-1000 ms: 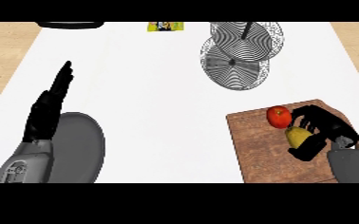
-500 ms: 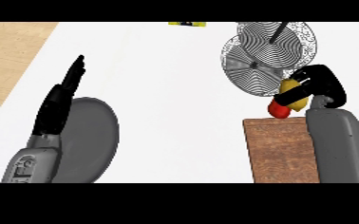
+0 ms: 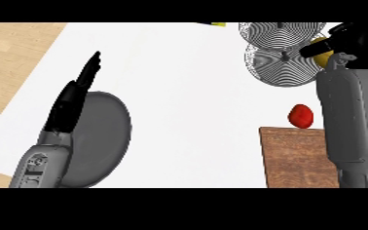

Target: Pick the lemon from the cutting board and place it in the tiered basket

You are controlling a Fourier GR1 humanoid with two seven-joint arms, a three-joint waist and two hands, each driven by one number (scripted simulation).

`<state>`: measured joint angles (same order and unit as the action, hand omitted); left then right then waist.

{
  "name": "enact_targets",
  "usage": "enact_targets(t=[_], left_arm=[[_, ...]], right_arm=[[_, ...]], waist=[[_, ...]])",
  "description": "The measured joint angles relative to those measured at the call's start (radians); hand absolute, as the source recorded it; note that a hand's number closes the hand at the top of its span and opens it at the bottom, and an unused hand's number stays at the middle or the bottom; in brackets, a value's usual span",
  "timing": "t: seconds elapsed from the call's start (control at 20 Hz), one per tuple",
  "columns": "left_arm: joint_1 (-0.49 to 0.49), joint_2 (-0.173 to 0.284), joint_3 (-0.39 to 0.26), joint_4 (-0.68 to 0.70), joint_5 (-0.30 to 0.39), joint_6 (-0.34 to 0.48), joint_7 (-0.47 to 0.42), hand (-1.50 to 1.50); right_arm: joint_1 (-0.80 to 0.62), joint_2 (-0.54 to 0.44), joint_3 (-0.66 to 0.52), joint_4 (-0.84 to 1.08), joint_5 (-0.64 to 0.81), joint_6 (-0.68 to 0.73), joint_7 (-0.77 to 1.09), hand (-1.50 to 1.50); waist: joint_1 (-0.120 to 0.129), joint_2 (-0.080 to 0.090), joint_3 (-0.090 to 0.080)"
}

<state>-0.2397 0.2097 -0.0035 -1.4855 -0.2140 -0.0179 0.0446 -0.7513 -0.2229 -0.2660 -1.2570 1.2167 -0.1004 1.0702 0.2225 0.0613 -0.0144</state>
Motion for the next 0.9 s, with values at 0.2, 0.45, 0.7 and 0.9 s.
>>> enact_targets(t=[0.2,0.45,0.7,0.9], left_arm=[[-0.019,-0.004,-0.012,0.005,-0.006,-0.003,0.006,0.00],[-0.037,-0.017,-0.025,0.012,-0.014,0.000,0.015,0.00],[-0.050,-0.024,-0.026,0.024,-0.015,0.003,0.022,0.00],[-0.052,-0.023,-0.020,0.029,-0.019,0.011,0.025,0.00]], right_arm=[[-0.097,-0.027,0.007,0.046,0.179,-0.014,0.046,1.50],[-0.185,-0.023,0.009,0.134,0.379,0.019,0.101,1.50],[-0.282,0.019,-0.020,0.192,0.519,0.053,0.142,1.50],[-0.352,0.050,-0.056,0.258,0.610,0.075,0.158,1.50]], waist=[[0.012,0.002,-0.001],[0.013,0.003,0.006],[0.007,-0.001,0.013],[-0.004,-0.004,0.014]])
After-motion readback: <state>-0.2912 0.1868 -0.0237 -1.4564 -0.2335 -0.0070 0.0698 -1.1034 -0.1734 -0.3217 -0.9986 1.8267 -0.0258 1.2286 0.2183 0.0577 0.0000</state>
